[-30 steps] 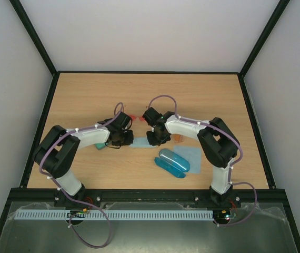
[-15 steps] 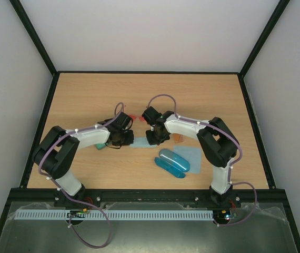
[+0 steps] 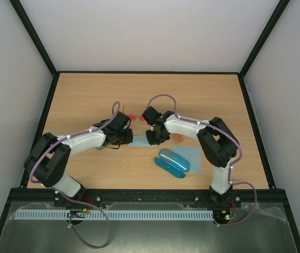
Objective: Organize the sunglasses
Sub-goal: Adjust the glasses cleaning cloth at the center of the board.
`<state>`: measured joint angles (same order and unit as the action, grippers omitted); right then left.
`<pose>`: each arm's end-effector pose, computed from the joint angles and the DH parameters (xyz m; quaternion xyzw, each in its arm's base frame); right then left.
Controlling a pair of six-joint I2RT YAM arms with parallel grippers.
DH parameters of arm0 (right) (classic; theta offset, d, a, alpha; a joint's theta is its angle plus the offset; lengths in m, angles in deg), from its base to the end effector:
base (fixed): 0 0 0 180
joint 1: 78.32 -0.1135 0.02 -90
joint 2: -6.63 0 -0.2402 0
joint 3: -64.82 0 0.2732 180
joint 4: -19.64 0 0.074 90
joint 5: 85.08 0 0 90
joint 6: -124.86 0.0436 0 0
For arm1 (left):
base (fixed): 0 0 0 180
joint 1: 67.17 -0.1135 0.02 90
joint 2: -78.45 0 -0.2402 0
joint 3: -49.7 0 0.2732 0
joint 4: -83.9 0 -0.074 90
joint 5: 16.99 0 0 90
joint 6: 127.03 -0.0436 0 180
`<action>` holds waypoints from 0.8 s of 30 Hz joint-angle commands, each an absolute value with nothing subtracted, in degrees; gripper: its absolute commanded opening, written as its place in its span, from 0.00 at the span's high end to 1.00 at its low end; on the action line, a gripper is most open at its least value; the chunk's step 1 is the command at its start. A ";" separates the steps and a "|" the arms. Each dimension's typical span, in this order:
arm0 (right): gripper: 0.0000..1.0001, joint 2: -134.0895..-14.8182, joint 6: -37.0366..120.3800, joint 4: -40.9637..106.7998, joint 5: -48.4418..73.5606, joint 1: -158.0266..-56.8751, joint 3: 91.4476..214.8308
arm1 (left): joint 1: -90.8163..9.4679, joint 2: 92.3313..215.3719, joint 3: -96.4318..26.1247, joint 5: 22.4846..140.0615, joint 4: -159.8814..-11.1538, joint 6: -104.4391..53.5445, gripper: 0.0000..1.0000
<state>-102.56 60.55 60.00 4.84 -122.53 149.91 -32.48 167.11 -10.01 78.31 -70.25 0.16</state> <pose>0.2861 0.2782 0.1227 -0.1568 0.9626 0.1261 0.1816 0.2618 -0.1861 0.1254 -0.0068 0.9522 -0.2130 0.2187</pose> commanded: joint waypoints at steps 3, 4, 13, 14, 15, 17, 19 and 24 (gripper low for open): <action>0.92 -102.42 59.89 62.94 4.74 -122.36 152.63 | -32.18 165.74 -7.72 76.99 -70.15 0.80 0.98; 0.92 -102.72 59.76 63.25 4.75 -122.31 153.24 | -32.19 165.84 -7.46 76.97 -70.40 0.90 0.98; 0.85 -102.07 58.12 63.61 6.27 -122.27 154.59 | -32.02 166.53 -6.65 76.97 -71.75 1.61 0.98; 0.84 -101.97 57.88 63.59 6.57 -122.12 154.45 | -31.96 166.56 -6.33 77.14 -72.03 1.85 0.98; 0.84 -101.78 57.66 63.65 6.92 -121.91 154.34 | -31.93 166.70 -6.23 77.62 -72.31 1.97 0.98; 0.82 -101.38 57.34 63.50 7.47 -121.54 153.88 | -31.74 167.24 -6.27 78.26 -72.24 2.22 0.98; 0.81 -101.22 56.87 63.63 7.80 -121.31 153.75 | -31.32 167.41 -6.27 77.95 -72.06 2.68 0.98; 0.80 -102.01 56.46 63.64 8.60 -121.21 154.83 | -30.88 168.12 -6.04 78.28 -72.41 3.11 0.98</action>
<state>-102.56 57.51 60.70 7.20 -121.46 153.21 -31.40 167.04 -6.82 77.94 -71.97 2.24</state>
